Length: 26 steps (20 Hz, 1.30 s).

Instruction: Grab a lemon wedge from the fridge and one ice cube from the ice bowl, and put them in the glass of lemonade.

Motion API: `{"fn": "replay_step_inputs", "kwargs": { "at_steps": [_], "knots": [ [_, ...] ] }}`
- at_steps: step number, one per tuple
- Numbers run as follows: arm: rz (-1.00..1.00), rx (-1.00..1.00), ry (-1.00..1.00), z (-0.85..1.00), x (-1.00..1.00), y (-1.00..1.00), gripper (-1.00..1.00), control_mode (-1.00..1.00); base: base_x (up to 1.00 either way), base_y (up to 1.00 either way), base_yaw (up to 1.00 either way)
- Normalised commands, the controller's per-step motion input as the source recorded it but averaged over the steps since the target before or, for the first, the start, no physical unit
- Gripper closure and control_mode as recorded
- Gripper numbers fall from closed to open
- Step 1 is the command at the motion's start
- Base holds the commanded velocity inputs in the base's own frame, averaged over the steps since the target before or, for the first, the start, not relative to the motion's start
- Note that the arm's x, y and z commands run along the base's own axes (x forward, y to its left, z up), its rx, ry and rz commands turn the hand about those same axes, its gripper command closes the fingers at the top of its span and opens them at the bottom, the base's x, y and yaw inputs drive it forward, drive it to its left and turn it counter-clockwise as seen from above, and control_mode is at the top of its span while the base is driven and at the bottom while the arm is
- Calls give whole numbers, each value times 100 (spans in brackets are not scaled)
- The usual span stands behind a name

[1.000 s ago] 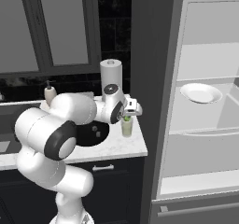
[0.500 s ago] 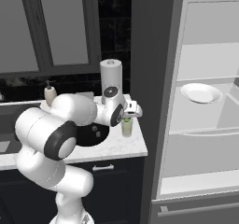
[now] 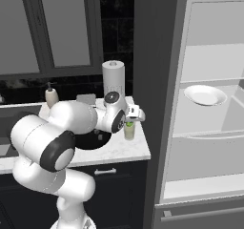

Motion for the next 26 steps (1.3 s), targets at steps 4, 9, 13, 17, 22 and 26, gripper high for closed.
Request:
{"fn": "replay_step_inputs", "kwargs": {
  "at_steps": [4, 9, 13, 17, 22, 26],
  "knots": [
    [0, 0, 0, -11, 0, 0, 100, -100, 0, 0, 0],
    [0, 0, 0, -18, 0, 0, 100, -100, 0, 0, 0],
    [0, 0, 0, 0, 0, 0, 100, -100, 0, 0, 0],
    [0, 0, 0, 0, 0, 0, -100, -100, 0, 0, 0],
    [0, 0, 0, 0, 0, 0, -100, -100, 0, 0, 0],
    [0, 0, 0, 0, 0, 0, -100, -100, 0, 0, 0]
  ]
}}
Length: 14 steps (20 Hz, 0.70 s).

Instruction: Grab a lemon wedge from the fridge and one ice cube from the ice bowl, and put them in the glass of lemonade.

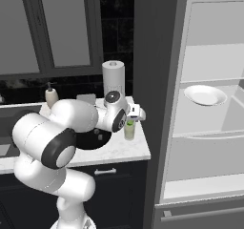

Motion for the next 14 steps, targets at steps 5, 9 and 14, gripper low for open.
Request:
{"fn": "replay_step_inputs", "kwargs": {
  "at_steps": [5, 9, 14],
  "knots": [
    [0, 0, -3, 7, -2, 0, -100, -100, 0, 0, 0],
    [0, 0, 0, 25, 0, 0, -100, -100, 0, 0, 0],
    [0, 2, 0, 33, 0, 0, -100, -100, 0, 0, 0]
  ]
}}
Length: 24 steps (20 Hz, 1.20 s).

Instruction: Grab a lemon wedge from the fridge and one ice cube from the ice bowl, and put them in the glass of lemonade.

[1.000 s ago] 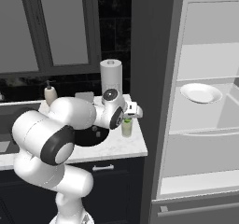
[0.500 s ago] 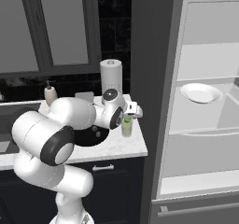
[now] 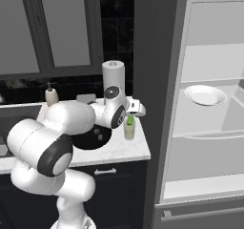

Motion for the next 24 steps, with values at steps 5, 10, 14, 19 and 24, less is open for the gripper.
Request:
{"fn": "replay_step_inputs", "kwargs": {
  "at_steps": [5, 10, 14, 19, 24],
  "knots": [
    [0, 0, 0, 0, -2, 8, -100, -100, 0, 0, 0],
    [0, 0, -4, 9, -10, 21, -100, -100, 0, 0, 0],
    [0, 0, -18, 27, -29, 51, -100, -100, 0, 0, 0],
    [10, 0, -18, 15, -49, 64, -100, -100, 0, 0, 0],
    [4, 0, -2, 0, -10, 55, -100, -100, 0, 0, 0]
  ]
}}
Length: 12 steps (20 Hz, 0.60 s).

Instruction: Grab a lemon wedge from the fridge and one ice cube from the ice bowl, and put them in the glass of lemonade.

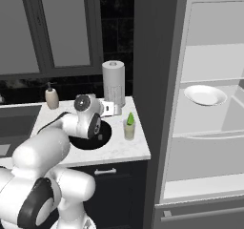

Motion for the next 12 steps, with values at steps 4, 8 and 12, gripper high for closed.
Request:
{"fn": "replay_step_inputs", "kwargs": {
  "at_steps": [4, 8, 12],
  "knots": [
    [3, 0, 5, 22, 0, 45, -100, -100, 0, 0, 0],
    [16, 0, 19, 49, 0, 21, -100, -100, 0, 0, 0],
    [23, 0, 19, -3, 17, 6, -100, -100, 0, 0, 0]
  ]
}}
